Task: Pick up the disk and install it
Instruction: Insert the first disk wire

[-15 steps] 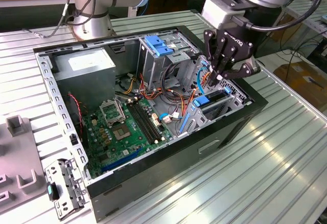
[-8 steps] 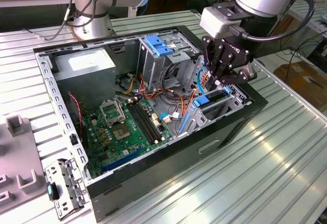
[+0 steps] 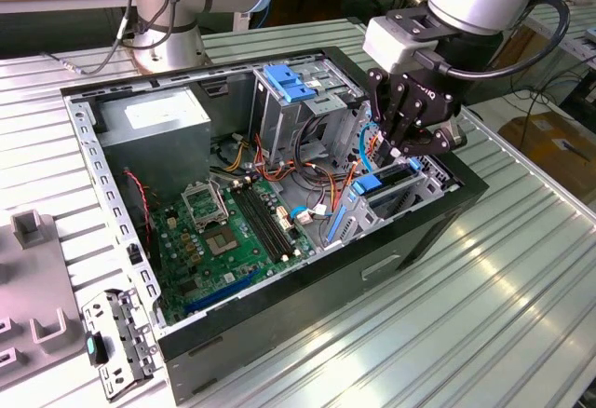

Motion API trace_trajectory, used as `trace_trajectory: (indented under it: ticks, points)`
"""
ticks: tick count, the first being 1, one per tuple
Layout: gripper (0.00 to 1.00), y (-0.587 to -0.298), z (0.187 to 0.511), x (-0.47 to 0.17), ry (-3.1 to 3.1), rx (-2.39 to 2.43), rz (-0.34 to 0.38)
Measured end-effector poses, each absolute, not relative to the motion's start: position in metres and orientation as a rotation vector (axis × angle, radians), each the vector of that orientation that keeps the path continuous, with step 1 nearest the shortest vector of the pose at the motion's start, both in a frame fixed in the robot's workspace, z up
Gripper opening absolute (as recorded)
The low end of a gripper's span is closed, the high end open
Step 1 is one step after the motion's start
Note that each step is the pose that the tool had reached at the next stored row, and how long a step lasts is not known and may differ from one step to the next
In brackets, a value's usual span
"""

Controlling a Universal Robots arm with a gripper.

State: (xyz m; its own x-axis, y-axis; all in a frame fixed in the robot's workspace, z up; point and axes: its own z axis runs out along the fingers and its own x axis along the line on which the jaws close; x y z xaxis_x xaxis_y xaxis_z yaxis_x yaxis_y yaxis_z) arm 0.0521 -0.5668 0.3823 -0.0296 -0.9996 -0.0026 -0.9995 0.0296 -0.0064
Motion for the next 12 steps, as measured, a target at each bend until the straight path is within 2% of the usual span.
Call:
trace_trajectory:
  ticks: [12]
  points:
    - [0.11, -0.567, 0.382, 0.067, 2.25, -2.184, -0.004]
